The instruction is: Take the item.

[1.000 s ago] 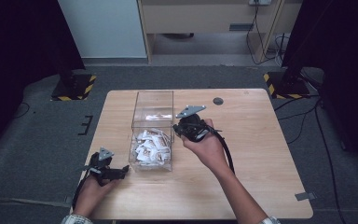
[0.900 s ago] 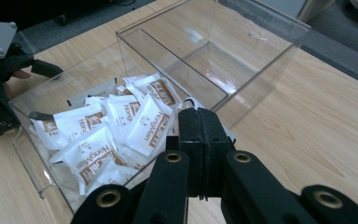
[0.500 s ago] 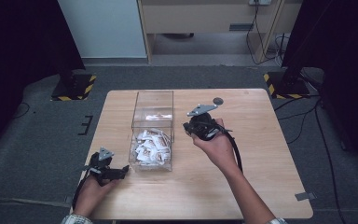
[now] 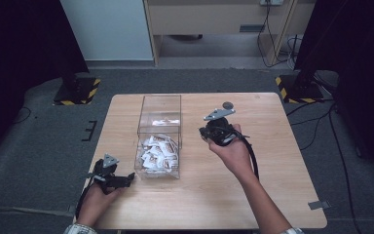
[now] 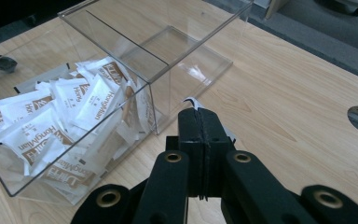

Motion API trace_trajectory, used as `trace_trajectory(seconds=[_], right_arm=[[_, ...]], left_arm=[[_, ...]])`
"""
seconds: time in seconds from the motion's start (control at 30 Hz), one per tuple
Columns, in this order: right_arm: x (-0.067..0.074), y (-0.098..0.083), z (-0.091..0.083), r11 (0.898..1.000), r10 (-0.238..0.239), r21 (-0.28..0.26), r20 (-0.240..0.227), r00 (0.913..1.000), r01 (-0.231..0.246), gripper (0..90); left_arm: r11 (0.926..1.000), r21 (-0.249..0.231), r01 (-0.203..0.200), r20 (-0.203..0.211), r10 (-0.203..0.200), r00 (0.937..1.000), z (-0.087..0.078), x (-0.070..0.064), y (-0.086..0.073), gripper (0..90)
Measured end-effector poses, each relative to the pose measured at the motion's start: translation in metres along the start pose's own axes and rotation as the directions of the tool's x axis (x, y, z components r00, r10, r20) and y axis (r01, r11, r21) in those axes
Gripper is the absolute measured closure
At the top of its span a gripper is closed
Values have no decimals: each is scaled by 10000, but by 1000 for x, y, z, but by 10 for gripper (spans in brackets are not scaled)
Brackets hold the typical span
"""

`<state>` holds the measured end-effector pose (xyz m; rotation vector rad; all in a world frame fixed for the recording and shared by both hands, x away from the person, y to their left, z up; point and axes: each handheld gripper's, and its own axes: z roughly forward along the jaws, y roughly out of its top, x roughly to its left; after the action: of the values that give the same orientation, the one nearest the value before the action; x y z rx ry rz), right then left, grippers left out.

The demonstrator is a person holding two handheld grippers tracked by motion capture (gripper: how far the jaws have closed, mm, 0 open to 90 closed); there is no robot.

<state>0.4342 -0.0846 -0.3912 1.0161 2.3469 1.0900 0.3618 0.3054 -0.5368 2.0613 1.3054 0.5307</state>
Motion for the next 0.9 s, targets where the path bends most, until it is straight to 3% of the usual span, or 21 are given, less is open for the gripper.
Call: trace_trajectory(seconds=[0.63, 0.9], right_arm=[[-35, -21, -2, 9959, 891, -216, 411, 9952, -883, 897], [-48, -29, -2, 9956, 940, -94, 714, 9930, -936, 896]], left_arm=[[10000, 1, 0, -1, 0, 10000, 0, 0, 0, 0], [10000, -3, 3, -1, -3, 10000, 0, 0, 0, 0]])
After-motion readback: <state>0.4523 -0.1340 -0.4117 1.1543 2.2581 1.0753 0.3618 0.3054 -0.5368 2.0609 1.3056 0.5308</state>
